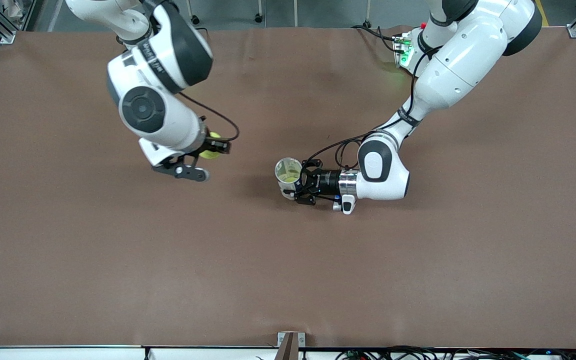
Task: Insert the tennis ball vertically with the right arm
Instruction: 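Carry the second ball over the can and drop it in with the right gripper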
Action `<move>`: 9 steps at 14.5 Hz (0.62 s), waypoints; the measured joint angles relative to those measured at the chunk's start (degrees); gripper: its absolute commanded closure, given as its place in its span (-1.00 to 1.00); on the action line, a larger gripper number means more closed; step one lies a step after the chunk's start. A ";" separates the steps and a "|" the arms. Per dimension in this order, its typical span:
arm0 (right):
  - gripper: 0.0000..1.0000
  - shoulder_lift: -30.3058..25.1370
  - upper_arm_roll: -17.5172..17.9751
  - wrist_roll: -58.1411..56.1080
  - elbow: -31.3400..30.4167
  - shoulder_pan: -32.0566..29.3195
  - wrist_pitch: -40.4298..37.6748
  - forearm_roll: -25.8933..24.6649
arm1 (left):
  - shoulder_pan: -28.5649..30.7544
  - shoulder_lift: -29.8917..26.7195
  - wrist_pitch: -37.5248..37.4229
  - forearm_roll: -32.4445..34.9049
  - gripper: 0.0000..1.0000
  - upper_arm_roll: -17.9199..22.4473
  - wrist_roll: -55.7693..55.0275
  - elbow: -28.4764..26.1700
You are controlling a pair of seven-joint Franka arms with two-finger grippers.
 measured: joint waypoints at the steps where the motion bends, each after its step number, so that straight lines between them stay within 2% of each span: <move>1: 0.13 1.54 -0.03 2.89 1.91 0.89 1.58 1.16 | 0.00 0.02 0.00 0.00 -0.50 0.01 0.02 0.00; 5: 0.14 6.92 -0.05 11.15 6.34 4.70 10.20 2.03 | -0.02 0.07 0.00 0.00 -0.50 0.02 0.14 -0.03; 9: 0.14 8.95 -0.07 13.72 7.41 6.76 16.30 2.11 | -0.04 0.09 0.00 0.00 -0.50 0.03 0.14 -0.03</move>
